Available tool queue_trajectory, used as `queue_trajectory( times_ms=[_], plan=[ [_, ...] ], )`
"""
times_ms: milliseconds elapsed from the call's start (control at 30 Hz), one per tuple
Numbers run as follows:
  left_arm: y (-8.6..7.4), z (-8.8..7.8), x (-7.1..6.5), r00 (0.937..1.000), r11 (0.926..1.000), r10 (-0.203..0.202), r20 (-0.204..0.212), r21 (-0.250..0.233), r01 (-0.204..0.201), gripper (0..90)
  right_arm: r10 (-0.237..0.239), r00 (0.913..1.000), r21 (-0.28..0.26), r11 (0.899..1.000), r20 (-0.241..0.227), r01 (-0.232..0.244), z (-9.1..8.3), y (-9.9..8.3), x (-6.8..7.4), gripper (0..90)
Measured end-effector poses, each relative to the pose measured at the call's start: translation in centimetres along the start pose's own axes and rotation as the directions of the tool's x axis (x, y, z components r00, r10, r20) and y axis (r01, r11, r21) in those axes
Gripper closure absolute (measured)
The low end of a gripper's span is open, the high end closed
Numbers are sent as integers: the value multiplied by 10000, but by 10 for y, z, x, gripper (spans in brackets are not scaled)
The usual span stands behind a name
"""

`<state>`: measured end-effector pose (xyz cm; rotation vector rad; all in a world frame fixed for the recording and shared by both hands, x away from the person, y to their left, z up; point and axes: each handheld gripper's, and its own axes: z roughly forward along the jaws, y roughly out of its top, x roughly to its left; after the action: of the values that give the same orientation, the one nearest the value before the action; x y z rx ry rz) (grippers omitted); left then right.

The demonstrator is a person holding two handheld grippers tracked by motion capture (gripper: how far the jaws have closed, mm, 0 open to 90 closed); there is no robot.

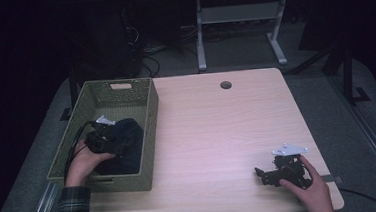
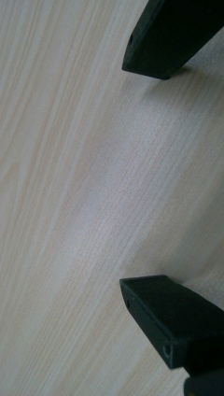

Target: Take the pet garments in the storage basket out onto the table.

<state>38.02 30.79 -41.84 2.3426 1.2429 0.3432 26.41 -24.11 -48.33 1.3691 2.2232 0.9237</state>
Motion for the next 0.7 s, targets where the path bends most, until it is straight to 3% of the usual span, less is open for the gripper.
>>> queue_trajectory(
  times_ms=[300, 400, 467, 567, 700],
  plan=[
    [-1, 11, -3, 9998, 9981, 80, 166, 614, -90, 133, -2, 10000, 2, 10000, 1, 2, 0, 0, 0, 0],
    [-2, 15, -5, 9995, 9945, 233, 220, 1020, -254, 131, -2, 10000, 1, 10000, -1, 2, 0, 0, 0, 0],
    [-1, 16, -5, 9996, 9918, 105, 244, 1268, -135, 140, -1, 10000, 0, 10000, -1, 1, 0, 0, 0, 0],
    [0, 14, -4, 9985, 9887, -237, 489, 1490, 162, 235, -3, 10000, 1, 10000, 1, 3, 0, 0, 0, 0],
    [1, 11, -5, 9956, 9875, -214, 915, 1578, 67, 443, -1, 10000, 1, 10000, 1, 1, 0, 0, 0, 0]
  ],
)
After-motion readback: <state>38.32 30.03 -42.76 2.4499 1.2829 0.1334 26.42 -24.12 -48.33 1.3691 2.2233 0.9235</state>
